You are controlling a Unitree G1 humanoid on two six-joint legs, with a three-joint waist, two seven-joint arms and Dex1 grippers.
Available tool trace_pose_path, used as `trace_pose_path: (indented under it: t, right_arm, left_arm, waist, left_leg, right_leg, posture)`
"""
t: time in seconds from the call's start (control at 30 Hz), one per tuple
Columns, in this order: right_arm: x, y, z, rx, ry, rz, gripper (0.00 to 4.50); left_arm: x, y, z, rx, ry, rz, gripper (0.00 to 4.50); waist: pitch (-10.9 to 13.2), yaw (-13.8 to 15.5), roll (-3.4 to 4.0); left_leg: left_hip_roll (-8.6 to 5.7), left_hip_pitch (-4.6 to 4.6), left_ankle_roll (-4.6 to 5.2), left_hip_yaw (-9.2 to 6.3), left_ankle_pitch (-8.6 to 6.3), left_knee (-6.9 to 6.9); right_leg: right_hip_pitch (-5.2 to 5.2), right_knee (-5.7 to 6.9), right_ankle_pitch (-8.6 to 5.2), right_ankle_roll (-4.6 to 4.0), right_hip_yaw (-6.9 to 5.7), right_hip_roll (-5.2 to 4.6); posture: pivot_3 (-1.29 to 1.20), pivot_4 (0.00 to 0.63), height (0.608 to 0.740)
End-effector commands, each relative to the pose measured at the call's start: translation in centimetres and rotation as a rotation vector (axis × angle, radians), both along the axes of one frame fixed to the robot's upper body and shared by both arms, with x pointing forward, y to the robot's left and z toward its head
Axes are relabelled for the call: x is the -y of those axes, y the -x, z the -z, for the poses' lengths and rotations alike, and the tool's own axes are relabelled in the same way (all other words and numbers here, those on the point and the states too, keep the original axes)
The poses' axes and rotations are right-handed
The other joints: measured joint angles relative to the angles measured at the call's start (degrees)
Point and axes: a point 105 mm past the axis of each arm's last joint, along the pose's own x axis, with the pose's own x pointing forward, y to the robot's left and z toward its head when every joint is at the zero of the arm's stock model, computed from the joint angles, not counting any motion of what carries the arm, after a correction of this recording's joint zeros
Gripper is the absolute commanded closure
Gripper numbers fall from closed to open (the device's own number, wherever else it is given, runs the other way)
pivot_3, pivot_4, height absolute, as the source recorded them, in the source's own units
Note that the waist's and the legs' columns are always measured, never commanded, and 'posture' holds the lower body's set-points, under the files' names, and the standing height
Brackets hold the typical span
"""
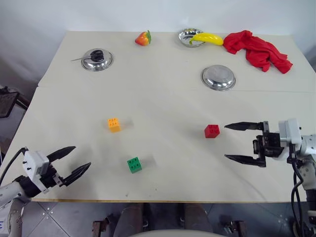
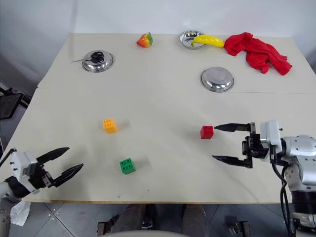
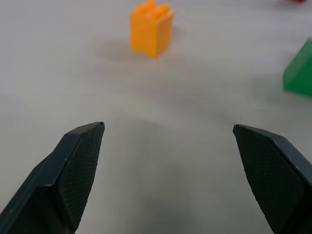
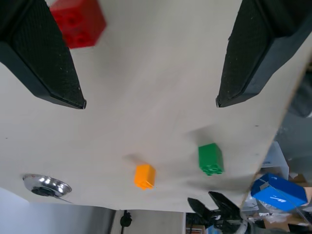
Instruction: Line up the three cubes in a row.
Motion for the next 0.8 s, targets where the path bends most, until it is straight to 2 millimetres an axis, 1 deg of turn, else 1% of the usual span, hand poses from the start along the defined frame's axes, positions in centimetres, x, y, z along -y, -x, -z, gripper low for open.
trace_pose_path:
  t: [0.03, 0.1, 0.17, 0.3, 0.33, 0.4, 0.47, 0.53, 0.63, 0.7, 0.73, 0.77, 0.8]
  right_arm:
    - [0.3, 1.1, 0.0, 0.058, 0.001, -0.02, 0.03]
    - [0.5, 1.0, 0.4, 0.06, -0.004, -0.011, 0.03]
    - [0.5, 0.9, 0.9, 0.049, -0.012, -0.008, 0.03]
    - [1.0, 0.8, 1.8, 0.041, -0.001, -0.005, 0.03]
    - [1.3, 1.1, 2.1, 0.02, 0.009, 0.002, 0.03]
    - [1.6, 1.4, 2.4, 0.006, 0.019, 0.009, 0.03]
    - [1.9, 1.7, 2.6, 0.009, 0.024, 0.02, 0.03]
    - [2.1, 1.9, 2.9, 0.004, 0.033, 0.03, 0.03]
    - [2.2, 1.9, 2.9, 0.007, 0.033, 0.049, 0.03]
    - [2.1, 2.0, 2.6, 0.011, 0.025, 0.067, 0.03]
    - [2.1, 2.0, 2.5, 0.014, 0.023, 0.074, 0.03]
    - [2.0, 2.1, 2.5, 0.016, 0.022, 0.078, 0.0]
    - [2.0, 2.1, 2.4, 0.019, 0.021, 0.084, 0.0]
  left_arm:
    - [-1.9, 0.9, -0.6, -0.004, -0.046, -0.01, 0.0]
    - [-1.4, 0.7, -1.1, 0.0, -0.05, 0.042, 0.0]
    - [-0.1, 0.5, -1.7, 0.012, -0.048, 0.11, 0.0]
    - [4.8, 0.5, -1.9, 0.031, -0.059, 0.309, 0.0]
    - [7.0, 0.3, -1.9, 0.038, -0.035, 0.351, 0.0]
    - [9.9, 0.1, -2.0, 0.057, 0.009, 0.403, 0.0]
    - [11.9, 0.0, -2.0, 0.063, 0.053, 0.423, 0.0]
    - [13.5, -0.2, -1.7, 0.057, 0.08, 0.432, 0.0]
    - [15.4, -0.2, -0.9, 0.027, 0.097, 0.456, 0.0]
    - [15.5, -1.2, -0.1, 0.033, 0.054, 0.408, 0.0]
    - [15.6, -1.4, -0.1, 0.04, 0.056, 0.398, 0.0]
    - [15.6, -1.6, -0.1, 0.045, 0.059, 0.393, 0.38]
    - [15.8, -1.6, -0.1, 0.046, 0.056, 0.402, 0.56]
  waist:
    - [-0.01, 0.07, -0.03]
    - [0.0, 0.08, -0.02]
    - [0.0, 0.2, -0.02]
    - [0.0, 0.17, -0.02]
    - [0.0, 0.12, 0.0]
    - [-0.01, 0.25, 0.05]
    - [0.0, 0.23, 0.03]
    - [0.0, 0.25, 0.03]
    - [-0.01, 0.14, 0.04]
    - [-0.01, 0.18, 0.04]
    - [-0.01, 0.26, 0.06]
    - [-0.01, 0.3, 0.06]
    - [-0.01, 0.33, 0.05]
  left_leg:
    - [0.02, 0.02, -0.03, 0.01, -0.05, 0.0]
    - [0.02, 0.03, -0.01, 0.07, -0.08, 0.0]
    - [0.0, 0.03, -0.03, 0.07, -0.09, 0.0]
    - [-0.04, 0.04, 0.01, 0.05, -0.12, 0.0]
    - [-0.03, 0.04, 0.07, 0.05, -0.1, 0.0]
    - [-0.04, 0.04, 0.19, 0.05, -0.08, -0.01]
    - [-0.05, 0.03, 0.24, 0.06, -0.11, -0.01]
    - [-0.05, 0.04, 0.25, 0.07, -0.11, 0.0]
    - [-0.03, 0.11, 0.28, 0.16, -0.09, 0.02]
    - [0.0, 0.19, 0.29, 0.23, -0.08, 0.02]
    - [0.01, 0.22, 0.29, 0.23, -0.08, 0.02]
    - [0.01, 0.23, 0.29, 0.23, -0.08, 0.02]
    - [0.02, 0.22, 0.29, 0.23, -0.08, 0.02]
  right_leg:
    - [0.0, 0.01, -0.01, -0.01, 0.0, 0.01]
    - [-0.04, 0.01, -0.01, -0.03, 0.04, -0.02]
    - [-0.04, 0.0, -0.02, -0.03, 0.04, -0.08]
    - [-0.02, 0.04, -0.02, -0.04, 0.04, -0.13]
    - [0.0, 0.05, -0.02, -0.04, 0.04, -0.12]
    - [0.03, 0.0, -0.02, -0.04, 0.03, -0.1]
    - [0.06, 0.01, -0.02, -0.04, 0.03, -0.07]
    - [0.08, 0.0, -0.02, -0.04, 0.02, 0.0]
    - [0.13, 0.01, -0.02, -0.04, 0.06, 0.06]
    - [0.17, 0.02, -0.01, -0.03, 0.12, 0.09]
    - [0.18, 0.02, -0.01, -0.03, 0.13, 0.1]
    - [0.18, 0.02, -0.01, -0.03, 0.15, 0.1]
    - [0.18, 0.03, -0.01, -0.03, 0.16, 0.1]
  posture:
    - [0.0, 0.15, 0.74]
    - [0.0, 0.15, 0.74]
    - [0.0, 0.15, 0.74]
    - [0.0, 0.15, 0.74]
    - [0.0, 0.15, 0.74]
    - [0.0, 0.15, 0.74]
    - [0.0, 0.15, 0.74]
    - [0.0, 0.15, 0.74]
    - [0.0, 0.15, 0.74]
    - [0.0, 0.15, 0.74]
    - [0.0, 0.15, 0.74]
    - [0.0, 0.15, 0.74]
    - [0.0, 0.15, 0.74]
